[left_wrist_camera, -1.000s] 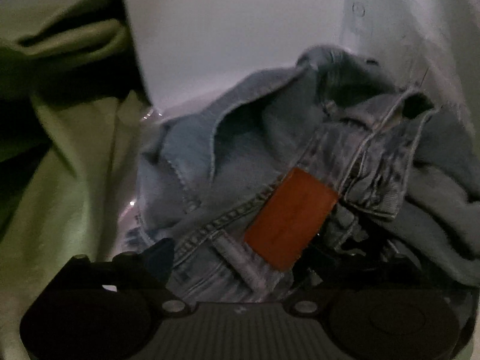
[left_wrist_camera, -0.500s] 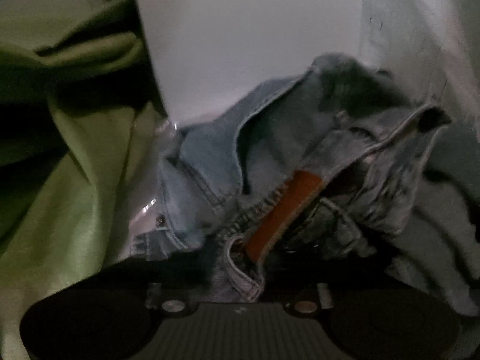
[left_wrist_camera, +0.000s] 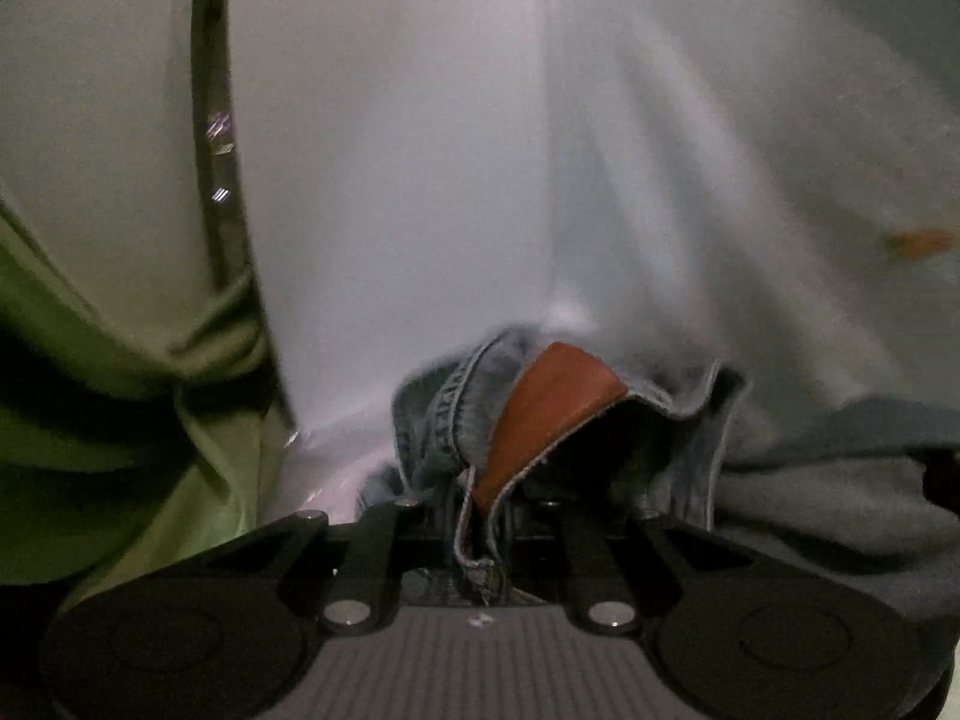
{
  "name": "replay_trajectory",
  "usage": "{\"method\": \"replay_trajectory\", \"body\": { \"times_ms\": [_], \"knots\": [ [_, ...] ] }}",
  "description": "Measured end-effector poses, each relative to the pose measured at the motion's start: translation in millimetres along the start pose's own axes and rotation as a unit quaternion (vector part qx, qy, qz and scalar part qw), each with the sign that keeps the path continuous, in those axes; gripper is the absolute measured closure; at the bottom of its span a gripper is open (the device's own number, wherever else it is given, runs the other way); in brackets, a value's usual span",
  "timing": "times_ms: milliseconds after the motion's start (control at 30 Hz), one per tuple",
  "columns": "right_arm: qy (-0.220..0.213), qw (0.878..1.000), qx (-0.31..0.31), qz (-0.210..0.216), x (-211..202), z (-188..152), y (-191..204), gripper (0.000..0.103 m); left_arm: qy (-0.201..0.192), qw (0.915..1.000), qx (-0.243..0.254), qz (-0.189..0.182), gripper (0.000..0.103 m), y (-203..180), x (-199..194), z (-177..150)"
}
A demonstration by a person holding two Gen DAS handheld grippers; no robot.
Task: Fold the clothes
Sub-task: 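Lift the jeans with both grippers and pull them out onto the mat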
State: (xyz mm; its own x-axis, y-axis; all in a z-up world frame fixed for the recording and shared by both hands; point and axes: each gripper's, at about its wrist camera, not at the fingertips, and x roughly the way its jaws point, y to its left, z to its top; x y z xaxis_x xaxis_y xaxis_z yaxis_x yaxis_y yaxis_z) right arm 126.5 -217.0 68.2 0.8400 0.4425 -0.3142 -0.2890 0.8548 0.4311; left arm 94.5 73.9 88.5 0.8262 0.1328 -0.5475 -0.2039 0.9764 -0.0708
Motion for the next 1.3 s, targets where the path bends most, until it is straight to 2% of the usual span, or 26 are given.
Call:
{"method": "replay_trajectory", "body": {
  "times_ms": [67,200,367,467,533,600,667,767,833,900,933,967,1000,1033,1067,1100,1167,1300],
  "knots": [
    [-0.037,0.999,0.018,-0.014,-46.1,10.3,-13.3,0.095,-0.024,0.9993,0.005,-0.030,0.088,-12.3,-36.2,2.2],
    [-0.116,0.991,0.009,-0.063,-152.5,38.5,-42.9,0.095,-0.057,0.9931,0.007,-0.102,0.088,-54.3,-103.7,-0.4],
    [-0.201,0.971,-0.003,-0.129,-272.3,72.6,-91.4,0.095,-0.054,0.9774,0.022,-0.203,0.088,-132.7,-169.9,-24.0],
    [-0.231,0.957,-0.015,-0.175,-336.7,89.8,-119.5,0.095,-0.039,0.9647,0.025,-0.259,0.088,-177.3,-199.9,-43.4],
    [-0.244,0.946,-0.033,-0.210,-376.6,96.1,-137.9,0.095,-0.034,0.9613,0.032,-0.272,0.088,-199.1,-212.8,-55.5],
    [-0.251,0.939,-0.024,-0.235,-410.3,100.3,-160.5,0.095,-0.022,0.9607,0.026,-0.275,0.088,-212.8,-216.6,-64.7],
    [-0.255,0.933,-0.002,-0.255,-435.0,98.6,-184.2,0.095,-0.009,0.9684,0.016,-0.249,0.088,-208.8,-205.0,-70.2],
    [-0.233,0.930,0.019,-0.285,-447.1,82.4,-210.5,0.095,0.009,0.9790,0.001,-0.203,0.088,-200.6,-186.0,-78.4],
    [-0.200,0.936,0.047,-0.287,-440.6,61.4,-230.5,0.093,0.030,0.9880,-0.002,-0.152,0.086,-191.6,-157.1,-86.9],
    [-0.125,0.939,0.070,-0.313,-420.8,37.8,-249.2,0.072,0.060,0.9948,0.003,-0.082,0.083,-181.3,-120.1,-99.4],
    [-0.085,0.937,0.080,-0.330,-409.5,25.6,-258.2,0.053,0.087,0.9948,0.012,-0.052,0.082,-175.9,-100.5,-104.2],
    [-0.051,0.932,0.086,-0.347,-399.4,13.6,-263.8,0.051,0.119,0.9924,0.015,-0.026,0.083,-169.1,-84.6,-111.5],
    [-0.031,0.928,0.096,-0.357,-394.0,-0.7,-266.1,0.051,0.142,0.9896,0.011,-0.019,0.080,-163.6,-78.4,-118.0],
    [-0.017,0.925,0.110,-0.363,-391.0,-16.5,-267.6,0.046,0.162,0.9866,0.006,-0.017,0.077,-158.5,-74.2,-124.2],
    [-0.003,0.921,0.124,-0.368,-388.0,-32.3,-269.2,0.041,0.171,0.9850,0.005,-0.027,0.065,-156.8,-74.3,-129.5],
    [0.004,0.918,0.141,-0.372,-387.6,-44.8,-271.0,0.032,0.176,0.9836,0.004,-0.039,0.052,-155.9,-75.3,-134.7],
    [0.010,0.908,0.180,-0.377,-390.4,-65.2,-275.6,0.030,0.178,0.9823,0.019,-0.057,0.041,-165.3,-74.7,-141.4],
    [0.029,0.880,0.212,-0.423,-397.3,-100.0,-292.0,0.029,0.193,0.9752,0.030,-0.104,0.032,-193.3,-71.7,-148.8]
  ]
}}
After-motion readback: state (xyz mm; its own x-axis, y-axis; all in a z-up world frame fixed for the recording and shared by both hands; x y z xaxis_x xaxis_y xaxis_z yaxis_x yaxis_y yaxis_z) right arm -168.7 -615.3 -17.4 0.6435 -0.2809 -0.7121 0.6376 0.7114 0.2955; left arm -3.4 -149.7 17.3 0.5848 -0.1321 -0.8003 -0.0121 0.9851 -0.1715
